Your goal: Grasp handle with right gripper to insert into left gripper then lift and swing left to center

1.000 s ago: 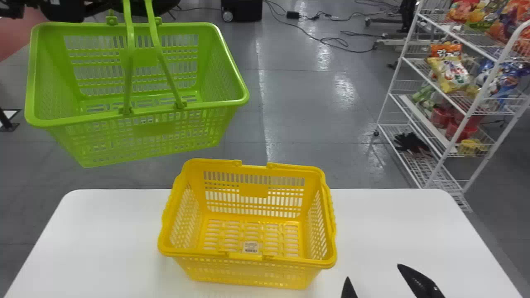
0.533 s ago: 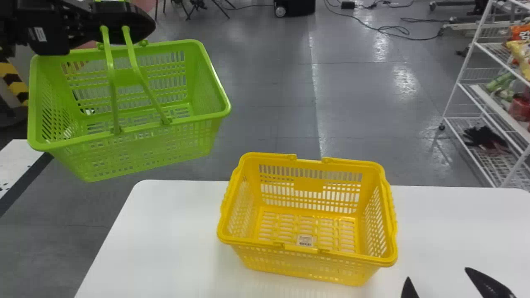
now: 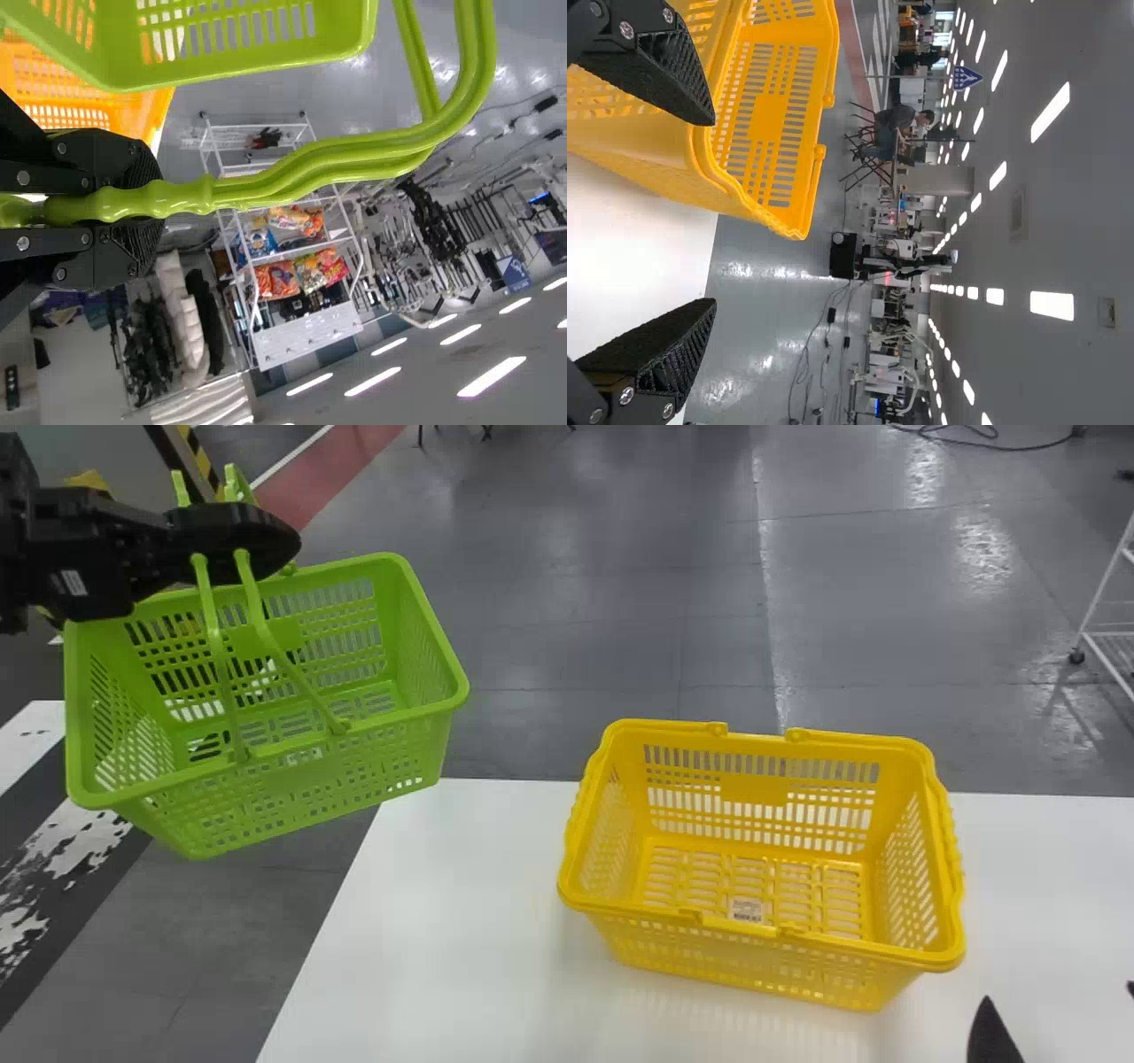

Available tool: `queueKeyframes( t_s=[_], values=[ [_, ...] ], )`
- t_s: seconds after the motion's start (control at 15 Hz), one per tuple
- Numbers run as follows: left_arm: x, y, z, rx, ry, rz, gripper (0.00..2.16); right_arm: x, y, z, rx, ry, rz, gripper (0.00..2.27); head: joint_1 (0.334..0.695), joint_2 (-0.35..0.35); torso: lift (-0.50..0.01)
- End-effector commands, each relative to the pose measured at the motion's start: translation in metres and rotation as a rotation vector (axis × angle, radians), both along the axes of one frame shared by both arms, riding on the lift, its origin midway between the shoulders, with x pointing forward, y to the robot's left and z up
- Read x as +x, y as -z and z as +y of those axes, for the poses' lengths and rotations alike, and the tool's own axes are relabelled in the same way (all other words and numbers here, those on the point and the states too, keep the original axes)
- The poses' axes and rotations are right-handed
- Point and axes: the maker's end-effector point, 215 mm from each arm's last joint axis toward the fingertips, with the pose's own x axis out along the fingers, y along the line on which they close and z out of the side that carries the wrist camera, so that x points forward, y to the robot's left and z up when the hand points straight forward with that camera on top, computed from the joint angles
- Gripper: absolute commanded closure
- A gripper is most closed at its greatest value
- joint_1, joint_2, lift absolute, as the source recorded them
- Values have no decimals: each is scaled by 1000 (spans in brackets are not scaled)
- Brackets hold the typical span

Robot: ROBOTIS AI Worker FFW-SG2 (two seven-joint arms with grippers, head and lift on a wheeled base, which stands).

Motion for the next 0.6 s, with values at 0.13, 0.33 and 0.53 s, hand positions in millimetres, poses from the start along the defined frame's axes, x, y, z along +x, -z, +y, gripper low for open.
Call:
queueKeyframes(
  t_s=[0.13, 0.33, 0.53],
  values=[
    [-41, 30, 29, 30, -28, 16, 2132, 4, 3, -1, 4, -1, 1, 80, 695, 336, -93],
    [-70, 54, 31, 35, -16, 34, 2132, 3, 5, -4, 5, 1, 5, 80, 695, 350, -93],
    [-100, 70, 28, 41, 2, 40, 2132, 3, 4, -8, 6, 6, 0, 80, 695, 350, -93]
  ],
)
